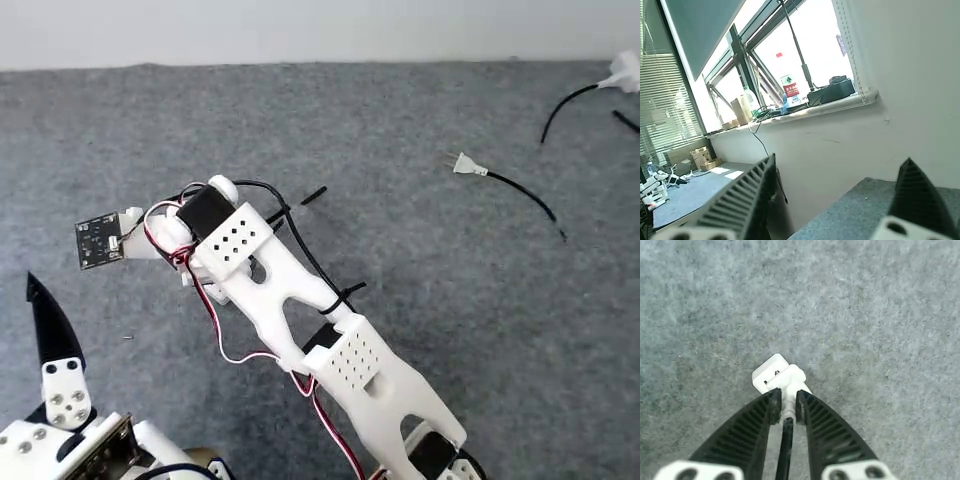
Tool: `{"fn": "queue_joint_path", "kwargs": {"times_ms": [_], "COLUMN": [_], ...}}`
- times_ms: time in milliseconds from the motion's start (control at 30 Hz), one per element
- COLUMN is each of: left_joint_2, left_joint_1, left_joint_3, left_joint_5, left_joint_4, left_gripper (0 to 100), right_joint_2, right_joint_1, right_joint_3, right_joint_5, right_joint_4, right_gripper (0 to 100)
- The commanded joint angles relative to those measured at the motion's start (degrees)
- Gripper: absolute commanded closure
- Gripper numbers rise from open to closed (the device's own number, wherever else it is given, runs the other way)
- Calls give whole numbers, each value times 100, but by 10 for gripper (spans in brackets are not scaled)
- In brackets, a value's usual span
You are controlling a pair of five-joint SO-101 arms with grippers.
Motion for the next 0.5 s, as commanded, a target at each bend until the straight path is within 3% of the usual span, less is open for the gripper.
{"fn": "queue_joint_path", "kwargs": {"times_ms": [0, 467], "left_joint_2": [-88, -88], "left_joint_1": [18, 18], "left_joint_3": [4, 4], "left_joint_5": [-35, -35], "left_joint_4": [-158, -79], "left_gripper": [631, 631], "right_joint_2": [-171, -127], "right_joint_1": [127, 215], "right_joint_3": [-281, -141], "right_joint_5": [53, -44], "right_joint_4": [224, 286], "right_gripper": [990, 990]}}
